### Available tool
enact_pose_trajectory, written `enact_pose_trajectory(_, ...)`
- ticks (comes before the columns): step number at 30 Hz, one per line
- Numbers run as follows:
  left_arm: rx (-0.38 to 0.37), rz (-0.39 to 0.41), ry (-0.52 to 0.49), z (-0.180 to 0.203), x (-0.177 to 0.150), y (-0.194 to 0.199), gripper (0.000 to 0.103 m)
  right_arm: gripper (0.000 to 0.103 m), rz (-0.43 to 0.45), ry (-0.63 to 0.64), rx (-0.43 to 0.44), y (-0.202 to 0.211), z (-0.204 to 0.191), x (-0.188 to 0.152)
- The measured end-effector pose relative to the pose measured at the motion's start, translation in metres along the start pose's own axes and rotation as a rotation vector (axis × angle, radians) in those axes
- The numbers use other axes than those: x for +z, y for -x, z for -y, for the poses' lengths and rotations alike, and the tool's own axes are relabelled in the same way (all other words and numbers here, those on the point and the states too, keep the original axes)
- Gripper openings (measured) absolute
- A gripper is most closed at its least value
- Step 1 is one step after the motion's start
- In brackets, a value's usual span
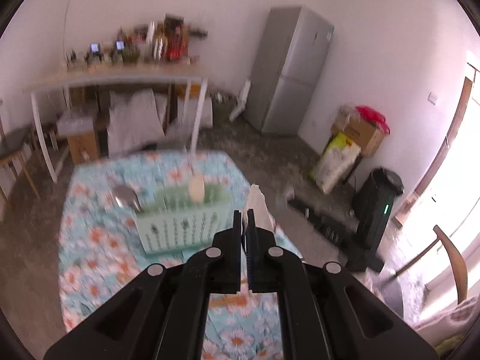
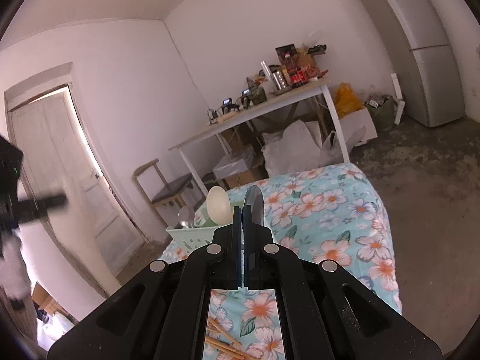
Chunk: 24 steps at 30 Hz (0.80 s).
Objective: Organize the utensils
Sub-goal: 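Lift the white spoon with the left gripper toward the caddy, then lower the white spoon into the caddy and open the left gripper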
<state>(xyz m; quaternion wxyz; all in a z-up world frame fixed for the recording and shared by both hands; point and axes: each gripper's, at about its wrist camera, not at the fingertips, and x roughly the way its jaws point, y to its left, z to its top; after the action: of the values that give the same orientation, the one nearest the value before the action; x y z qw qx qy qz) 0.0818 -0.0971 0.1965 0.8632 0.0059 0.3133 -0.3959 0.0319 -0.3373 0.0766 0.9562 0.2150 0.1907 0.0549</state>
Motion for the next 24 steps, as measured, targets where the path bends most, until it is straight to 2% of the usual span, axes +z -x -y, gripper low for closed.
enact_pose_trajectory(5,0.081,0.136,-0.029,0.005,0.031,0.049,0.002,0.0,0.025,-0.001,0.015,0.012,0.0,0.002)
enact_pose_trajectory(11,0.144,0.229,-0.032,0.005,0.048,0.084,0.002,0.0,0.051,0.005,0.027,0.023,-0.002,0.004)
enact_pose_trajectory(16,0.155,0.239,-0.014,0.001,0.046,0.09,0.002,0.0,0.071,0.007,0.019,0.031,0.0,0.004)
enact_pose_trajectory(24,0.165,0.212,0.054,-0.022,0.035,0.082,0.002,0.0,0.069,0.014,0.035,0.033,-0.004,0.007)
